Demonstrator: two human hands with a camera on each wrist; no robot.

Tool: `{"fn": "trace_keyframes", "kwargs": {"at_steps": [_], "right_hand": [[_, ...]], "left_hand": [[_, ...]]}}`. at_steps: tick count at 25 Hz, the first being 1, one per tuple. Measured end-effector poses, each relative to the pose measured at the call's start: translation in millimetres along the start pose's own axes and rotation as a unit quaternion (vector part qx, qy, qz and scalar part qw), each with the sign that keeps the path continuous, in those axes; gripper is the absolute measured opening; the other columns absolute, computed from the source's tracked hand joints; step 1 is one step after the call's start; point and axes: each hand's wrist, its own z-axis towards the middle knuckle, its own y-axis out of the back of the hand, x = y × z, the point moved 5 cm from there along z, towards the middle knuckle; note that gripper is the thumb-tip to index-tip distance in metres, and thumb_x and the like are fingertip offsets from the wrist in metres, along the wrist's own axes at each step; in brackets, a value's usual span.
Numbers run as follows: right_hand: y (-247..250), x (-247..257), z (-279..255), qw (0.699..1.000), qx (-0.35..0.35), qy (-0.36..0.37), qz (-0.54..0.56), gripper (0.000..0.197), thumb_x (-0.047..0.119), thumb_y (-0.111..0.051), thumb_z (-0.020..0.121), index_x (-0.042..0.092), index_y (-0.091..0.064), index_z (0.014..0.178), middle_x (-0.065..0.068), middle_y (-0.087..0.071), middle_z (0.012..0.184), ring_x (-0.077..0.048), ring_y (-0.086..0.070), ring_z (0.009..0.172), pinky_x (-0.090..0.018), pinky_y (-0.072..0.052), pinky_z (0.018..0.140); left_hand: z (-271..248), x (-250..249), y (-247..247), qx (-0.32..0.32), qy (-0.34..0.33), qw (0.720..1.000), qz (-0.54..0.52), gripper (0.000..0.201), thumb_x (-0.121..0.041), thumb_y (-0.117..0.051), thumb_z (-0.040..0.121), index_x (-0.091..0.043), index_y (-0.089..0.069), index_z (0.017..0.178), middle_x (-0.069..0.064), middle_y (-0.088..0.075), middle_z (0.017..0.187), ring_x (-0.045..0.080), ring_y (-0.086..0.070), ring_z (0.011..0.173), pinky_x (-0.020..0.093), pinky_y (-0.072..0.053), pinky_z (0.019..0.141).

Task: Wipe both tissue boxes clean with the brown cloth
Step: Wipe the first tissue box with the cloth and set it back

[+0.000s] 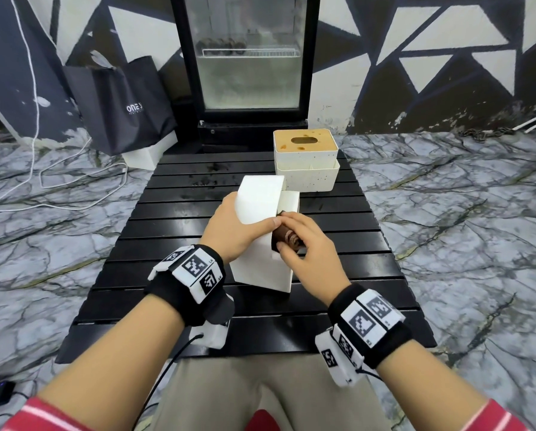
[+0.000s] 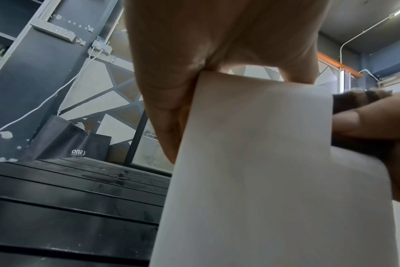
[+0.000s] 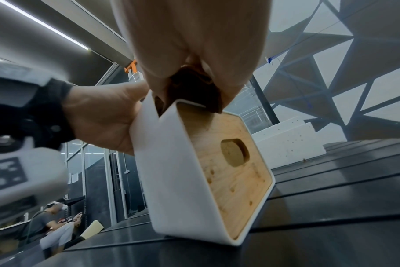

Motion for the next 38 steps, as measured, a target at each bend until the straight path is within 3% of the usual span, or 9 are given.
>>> {"fn": "trace_keyframes", "kwargs": {"at_steps": [5,11,14,20,24,27,30,34,38], "right_hand": [[5,-4,-10,0.999,0.019,0.027,0.005,0.043,0.010,-0.061,0.083,0.014,-0.053,0.124,0.004,-0.047,0.129,-0.009,-0.042,0.123,-0.018,-0.030,0.107],[-3,-2,-4,1.000,0.013,0.012,-0.020,0.042,0.017,-0.053,0.084,0.013,-0.050,0.126,0.003,-0.044,0.132,-0.012,-0.039,0.125,-0.031,-0.032,0.108],[2,-3,-12,0.999,0.033,0.031,-0.017,0.044,0.017,-0.053,0.085,0.014,-0.049,0.128,0.009,-0.040,0.130,-0.007,-0.038,0.123,-0.025,-0.030,0.108],[1,-1,0,0.999,0.022,0.003,-0.026,0.041,0.010,-0.057,0.086,0.013,-0.051,0.126,0.000,-0.045,0.133,-0.012,-0.040,0.124,-0.037,-0.037,0.106],[4,0,-11,0.998,0.039,0.039,-0.037,0.045,0.010,-0.060,0.084,0.011,-0.050,0.127,-0.001,-0.045,0.133,-0.014,-0.041,0.124,-0.026,-0.030,0.108],[14,-3,-5,0.997,0.060,0.032,-0.029,0.042,0.009,-0.060,0.085,0.015,-0.051,0.126,0.006,-0.045,0.128,-0.009,-0.042,0.121,-0.025,-0.032,0.107],[7,-1,-4,0.998,0.036,0.017,-0.040,0.042,0.009,-0.060,0.084,0.014,-0.052,0.125,-0.001,-0.047,0.132,-0.015,-0.043,0.123,-0.033,-0.037,0.105],[11,1,-9,0.998,0.032,0.040,-0.040,0.044,0.009,-0.065,0.079,0.015,-0.056,0.122,0.002,-0.052,0.127,-0.011,-0.047,0.118,-0.019,-0.033,0.104],[36,-6,-9,0.999,0.026,0.020,-0.031,0.042,0.008,-0.070,0.076,0.019,-0.062,0.116,0.011,-0.055,0.118,-0.002,-0.051,0.110,-0.004,-0.035,0.093]], "left_hand": [[1,5,-2,0.013,-0.002,1.000,-0.005,0.067,-0.052,-0.076,0.059,-0.019,-0.052,0.112,-0.003,-0.060,0.111,0.011,-0.057,0.103,0.025,-0.046,0.080],[-2,-2,-1,0.003,-0.007,1.000,0.000,0.037,-0.033,-0.079,0.073,-0.033,-0.048,0.094,-0.011,-0.057,0.099,0.001,-0.055,0.092,0.009,-0.042,0.071],[-3,-3,-2,0.011,-0.012,1.000,-0.013,0.048,-0.039,-0.080,0.069,-0.025,-0.051,0.104,-0.006,-0.060,0.107,0.003,-0.056,0.095,0.015,-0.042,0.072],[-3,-5,-1,0.012,-0.015,1.000,-0.004,0.038,-0.033,-0.079,0.073,-0.031,-0.049,0.097,-0.006,-0.060,0.104,0.000,-0.055,0.089,0.006,-0.041,0.066],[-5,-8,-2,0.023,-0.019,1.000,-0.001,0.033,-0.026,-0.077,0.076,-0.037,-0.049,0.088,-0.010,-0.059,0.096,-0.004,-0.054,0.086,-0.001,-0.039,0.063],[-5,-9,-3,0.025,-0.020,0.999,-0.008,0.032,-0.028,-0.079,0.074,-0.037,-0.051,0.088,-0.009,-0.061,0.095,-0.002,-0.056,0.086,0.003,-0.041,0.065],[-3,-3,-3,0.011,-0.005,1.000,0.001,0.047,-0.042,-0.079,0.067,-0.025,-0.056,0.105,-0.004,-0.062,0.107,0.006,-0.058,0.095,0.014,-0.042,0.069],[-5,-4,-4,0.012,-0.002,1.000,-0.007,0.046,-0.045,-0.074,0.062,-0.031,-0.054,0.101,-0.006,-0.063,0.107,0.001,-0.057,0.095,0.013,-0.039,0.069],[-5,-5,-5,0.010,0.012,1.000,0.003,0.056,-0.046,-0.076,0.062,-0.028,-0.049,0.109,-0.006,-0.059,0.112,0.010,-0.055,0.101,0.015,-0.039,0.072]]}}
